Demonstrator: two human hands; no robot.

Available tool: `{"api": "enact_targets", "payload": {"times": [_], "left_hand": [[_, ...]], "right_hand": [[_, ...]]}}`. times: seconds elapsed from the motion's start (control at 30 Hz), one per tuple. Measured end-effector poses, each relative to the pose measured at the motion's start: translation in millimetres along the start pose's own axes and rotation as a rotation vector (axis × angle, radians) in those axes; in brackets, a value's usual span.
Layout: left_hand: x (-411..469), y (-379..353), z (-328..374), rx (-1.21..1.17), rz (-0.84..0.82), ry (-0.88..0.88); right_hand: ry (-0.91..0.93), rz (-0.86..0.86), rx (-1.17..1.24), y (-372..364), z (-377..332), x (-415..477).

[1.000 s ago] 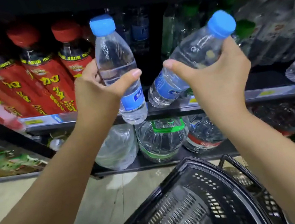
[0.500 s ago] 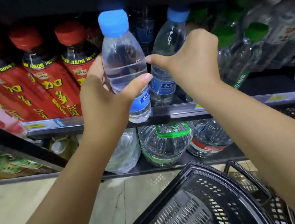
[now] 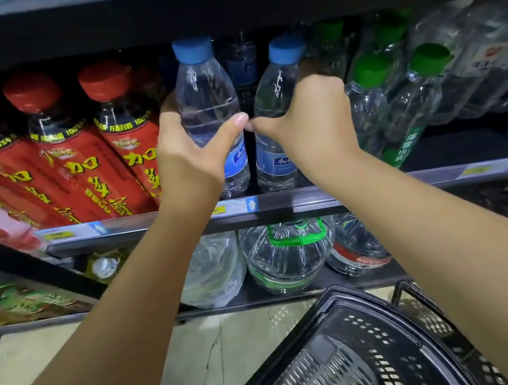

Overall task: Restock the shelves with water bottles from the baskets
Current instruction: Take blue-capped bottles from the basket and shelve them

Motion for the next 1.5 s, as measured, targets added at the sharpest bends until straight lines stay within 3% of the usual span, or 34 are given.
{"api": "enact_targets", "payload": {"times": [0.17,0.43,0.6,0.9,1.2,1.3,1.5], "left_hand": [[-6.3,-5.9,-18.4,0.054,-0.046,-0.003],[-1.2,-6.7,-24.7,0.133,-0.163,-0.012],[-10.5,-10.1,-30.2,0.084,-0.123,-0.019],[-19.0,-24.4,-54.9,0.576,0.239,0.049],[28.8,-41.2,-59.3,0.652,0.207,0.042],[50.5,-46.4,-60.1,0.504,0.223,0.101],[88.3,-57.2,-64.3,0.478,0.135,0.060]], "right_hand": [[0.026,-0.002,-0.009,-3.6,2.3,-5.4],[-0.073,-0.065,0.367,-22.9,22.3,-33.6],[-0.097,0.017,0.458,-40.9,37.7,-48.1],[-0.093,0.024,0.413,-71.3,50.2,-49.5],[-0.152,0.062,0.256,-96.1,42.8,0.6],[-0.156,0.113,0.287,-104.4,38.8,19.0],[-0.175,0.103,0.260,-115.7,33.6,53.6]]}}
Point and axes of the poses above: each hand's wrist, its own x-axis towards the middle knuckle, its own y-axis out of the back of the hand, z = x × y, the point moved 3 cm from there along x, towards the middle knuckle, and after that the axes turned 4 degrees about y, right-handed, at the moved point
